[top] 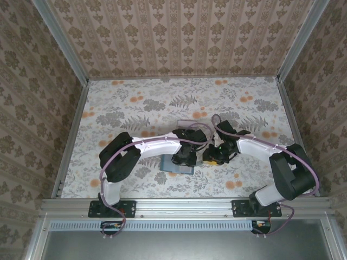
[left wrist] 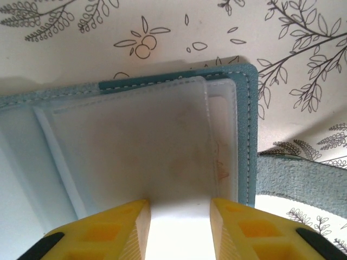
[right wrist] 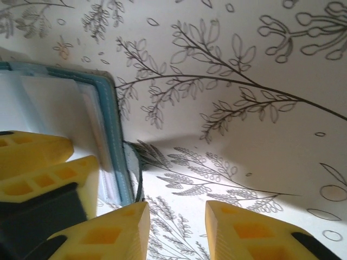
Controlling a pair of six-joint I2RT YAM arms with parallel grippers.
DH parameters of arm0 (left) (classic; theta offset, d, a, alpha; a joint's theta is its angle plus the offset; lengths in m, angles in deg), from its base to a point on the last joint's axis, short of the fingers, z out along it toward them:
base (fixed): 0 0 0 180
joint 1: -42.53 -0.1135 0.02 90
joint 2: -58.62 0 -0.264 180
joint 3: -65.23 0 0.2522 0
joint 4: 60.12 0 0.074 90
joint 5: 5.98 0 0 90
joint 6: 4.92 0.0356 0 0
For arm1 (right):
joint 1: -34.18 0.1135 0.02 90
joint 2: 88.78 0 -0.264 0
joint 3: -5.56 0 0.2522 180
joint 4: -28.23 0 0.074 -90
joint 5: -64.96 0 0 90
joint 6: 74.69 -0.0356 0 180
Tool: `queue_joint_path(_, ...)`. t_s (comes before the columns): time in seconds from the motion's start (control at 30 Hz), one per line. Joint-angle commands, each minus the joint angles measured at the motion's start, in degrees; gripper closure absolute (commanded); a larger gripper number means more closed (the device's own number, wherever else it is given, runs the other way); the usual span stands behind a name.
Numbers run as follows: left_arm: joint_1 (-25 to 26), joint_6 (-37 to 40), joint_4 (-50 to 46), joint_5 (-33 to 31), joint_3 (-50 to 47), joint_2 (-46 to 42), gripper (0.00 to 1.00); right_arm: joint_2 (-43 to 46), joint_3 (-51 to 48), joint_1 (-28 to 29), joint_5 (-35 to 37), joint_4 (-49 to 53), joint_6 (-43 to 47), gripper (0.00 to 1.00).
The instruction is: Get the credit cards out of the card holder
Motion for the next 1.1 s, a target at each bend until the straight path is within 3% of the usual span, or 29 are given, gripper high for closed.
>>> queue_joint_path(0.0,0.3,0.4,-2.7,-1.4,0.6,2.3,0.63,0.9,0.6,1.0,-2.3,-2.2,-1.8,0.65)
queue_joint_path(1.07,0.5,0.6,-1.1,-0.4,-1.0,2.9,0.55,-0.5,1.2,2.7,0.0,-0.9,-1.6,0.61)
